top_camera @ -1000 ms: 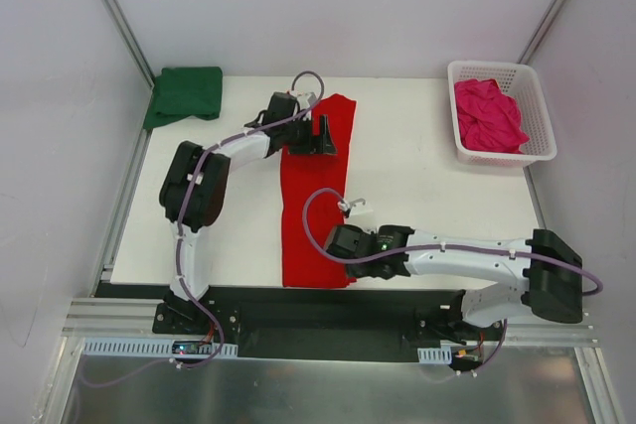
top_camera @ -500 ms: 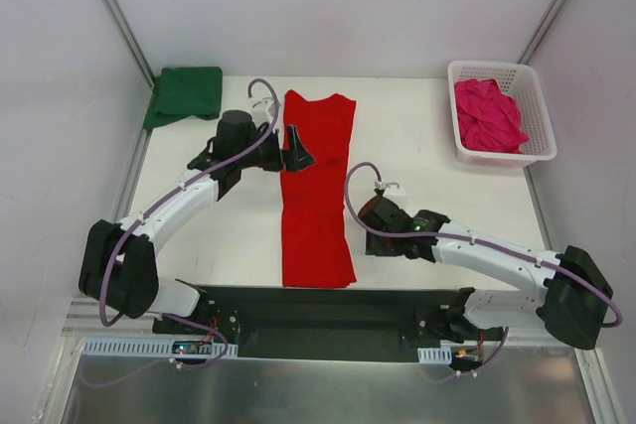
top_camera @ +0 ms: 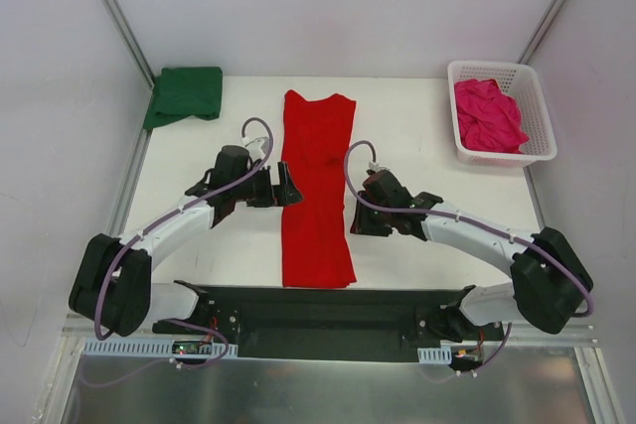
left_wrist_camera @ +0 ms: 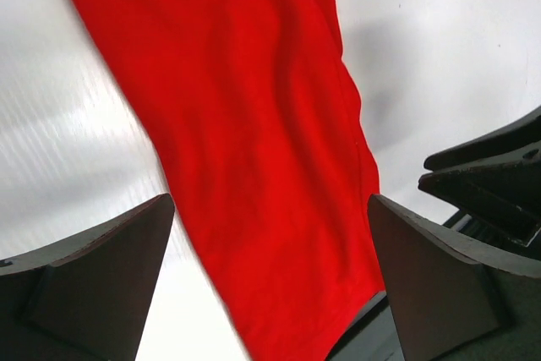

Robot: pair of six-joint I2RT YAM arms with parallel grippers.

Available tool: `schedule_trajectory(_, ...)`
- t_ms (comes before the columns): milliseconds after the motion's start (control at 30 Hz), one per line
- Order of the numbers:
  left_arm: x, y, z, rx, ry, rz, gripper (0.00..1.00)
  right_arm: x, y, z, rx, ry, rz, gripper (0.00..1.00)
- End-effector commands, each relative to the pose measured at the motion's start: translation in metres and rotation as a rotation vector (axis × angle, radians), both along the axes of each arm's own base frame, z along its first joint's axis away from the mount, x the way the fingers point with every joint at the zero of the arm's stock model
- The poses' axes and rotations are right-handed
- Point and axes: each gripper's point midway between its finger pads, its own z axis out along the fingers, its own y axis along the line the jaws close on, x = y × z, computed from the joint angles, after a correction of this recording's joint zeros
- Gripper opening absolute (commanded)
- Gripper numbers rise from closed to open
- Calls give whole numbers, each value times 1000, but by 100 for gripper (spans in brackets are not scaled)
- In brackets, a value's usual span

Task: Fold and stack the t-shirts
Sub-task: Grab the bottom of the folded rectangular tshirt with both arms

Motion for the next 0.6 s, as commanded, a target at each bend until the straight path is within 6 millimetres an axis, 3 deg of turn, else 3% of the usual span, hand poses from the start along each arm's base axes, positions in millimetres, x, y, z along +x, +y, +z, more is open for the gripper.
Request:
schedule_trajectory(0,-13,0,8,-44,-13,14,99,-11,14,4,102,23,42,40)
schedule_trajectory(200,-53,-16,-16,-23,118,-26,99,-39,4,-4,144,67,48,43)
schedule_trajectory(300,-65,-26,-17,-13,116,-53,99,-34,-2,6,125,-5,43,44)
schedule_trajectory(400,-64,-31,-13,-6,96,-54,99,-14,-6,22,65,-83,40,35)
schedule_trajectory(467,-61,-34,-11,-4,87,-65,99,-3,3,34,75,-98,62,22)
schedule_trajectory(533,-60,-39,-7,-12,77,-86,88,7,8,34,56,-101,77,6)
schedule_trajectory(567,-61,-41,-5,-17,65,-99,81,12,13,38,64,-114,82,3)
